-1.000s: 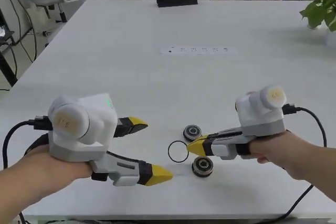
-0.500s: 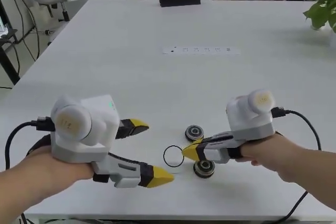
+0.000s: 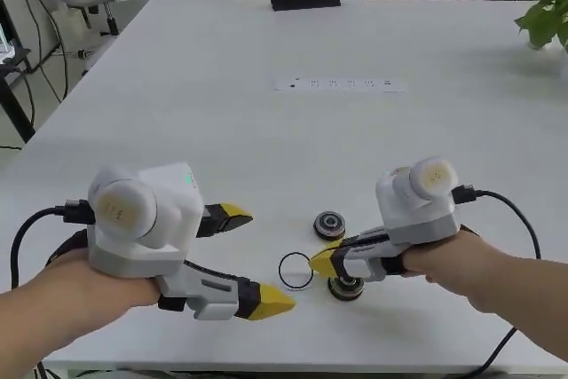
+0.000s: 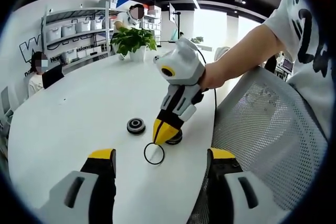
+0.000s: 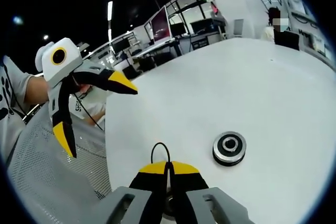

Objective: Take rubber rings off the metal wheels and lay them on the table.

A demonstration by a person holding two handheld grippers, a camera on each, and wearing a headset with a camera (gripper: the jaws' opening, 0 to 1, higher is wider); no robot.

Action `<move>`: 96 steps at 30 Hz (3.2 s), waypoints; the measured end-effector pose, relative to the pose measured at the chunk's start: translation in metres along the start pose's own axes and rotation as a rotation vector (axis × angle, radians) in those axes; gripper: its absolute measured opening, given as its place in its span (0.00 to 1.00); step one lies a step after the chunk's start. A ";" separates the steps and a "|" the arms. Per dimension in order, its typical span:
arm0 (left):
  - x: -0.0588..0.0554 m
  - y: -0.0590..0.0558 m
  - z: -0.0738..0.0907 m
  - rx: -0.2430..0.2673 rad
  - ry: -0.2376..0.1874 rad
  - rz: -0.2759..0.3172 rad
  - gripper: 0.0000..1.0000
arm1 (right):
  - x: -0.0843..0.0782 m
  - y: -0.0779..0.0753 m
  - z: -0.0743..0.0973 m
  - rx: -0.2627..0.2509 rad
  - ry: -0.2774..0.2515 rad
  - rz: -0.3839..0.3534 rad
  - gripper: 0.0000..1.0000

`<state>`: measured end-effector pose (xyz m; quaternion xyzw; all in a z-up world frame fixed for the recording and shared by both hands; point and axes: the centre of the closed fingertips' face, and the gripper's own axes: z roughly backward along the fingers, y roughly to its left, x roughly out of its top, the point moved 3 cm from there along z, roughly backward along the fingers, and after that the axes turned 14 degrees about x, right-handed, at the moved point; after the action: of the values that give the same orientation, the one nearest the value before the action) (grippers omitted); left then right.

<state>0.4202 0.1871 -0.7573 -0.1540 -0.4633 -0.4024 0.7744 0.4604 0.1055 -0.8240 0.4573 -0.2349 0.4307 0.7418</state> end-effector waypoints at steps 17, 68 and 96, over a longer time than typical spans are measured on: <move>-0.003 0.000 0.000 -0.003 0.017 -0.006 0.68 | 0.001 -0.002 0.006 -0.014 -0.019 0.009 0.05; 0.005 -0.012 -0.041 -0.083 0.076 -0.030 0.63 | -0.028 0.004 0.064 -0.004 -0.069 0.125 0.26; 0.000 -0.036 -0.072 -0.163 0.121 -0.047 0.43 | -0.048 0.002 0.053 0.016 0.013 0.194 0.21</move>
<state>0.4356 0.1202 -0.7998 -0.1812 -0.3847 -0.4653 0.7763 0.4360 0.0392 -0.8340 0.4354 -0.2698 0.5054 0.6944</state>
